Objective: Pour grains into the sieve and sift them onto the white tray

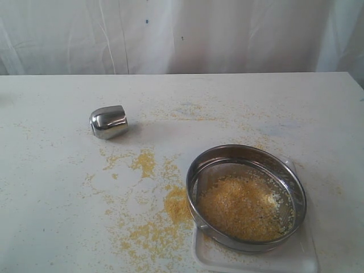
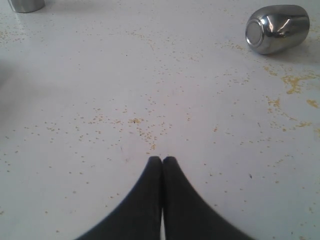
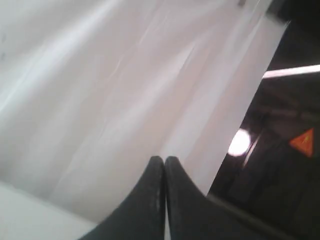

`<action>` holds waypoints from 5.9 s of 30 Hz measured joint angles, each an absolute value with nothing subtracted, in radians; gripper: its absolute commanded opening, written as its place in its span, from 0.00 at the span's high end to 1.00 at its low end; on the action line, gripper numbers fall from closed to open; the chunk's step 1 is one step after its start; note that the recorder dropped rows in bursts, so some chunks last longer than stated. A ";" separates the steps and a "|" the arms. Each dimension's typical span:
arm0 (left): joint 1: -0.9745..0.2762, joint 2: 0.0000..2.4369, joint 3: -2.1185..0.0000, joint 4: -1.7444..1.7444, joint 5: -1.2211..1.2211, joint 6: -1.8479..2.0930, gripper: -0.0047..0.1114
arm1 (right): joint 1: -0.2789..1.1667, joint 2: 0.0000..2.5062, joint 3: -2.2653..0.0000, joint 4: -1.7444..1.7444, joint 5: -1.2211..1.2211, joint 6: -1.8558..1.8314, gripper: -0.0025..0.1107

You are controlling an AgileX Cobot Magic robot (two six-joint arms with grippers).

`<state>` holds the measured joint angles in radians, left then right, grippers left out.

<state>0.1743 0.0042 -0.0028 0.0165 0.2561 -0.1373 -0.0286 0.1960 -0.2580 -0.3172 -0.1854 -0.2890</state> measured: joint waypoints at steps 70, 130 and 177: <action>0.174 0.004 -0.003 0.017 0.256 -0.137 0.96 | 0.050 1.715 -0.959 0.465 0.688 -0.352 0.56; 0.174 0.004 -0.003 0.016 0.256 -0.137 0.96 | 0.057 1.795 -1.052 0.220 0.834 -0.195 0.98; 0.174 0.004 -0.003 0.014 0.255 -0.137 0.96 | 0.110 1.822 -1.033 0.271 0.925 -0.204 0.98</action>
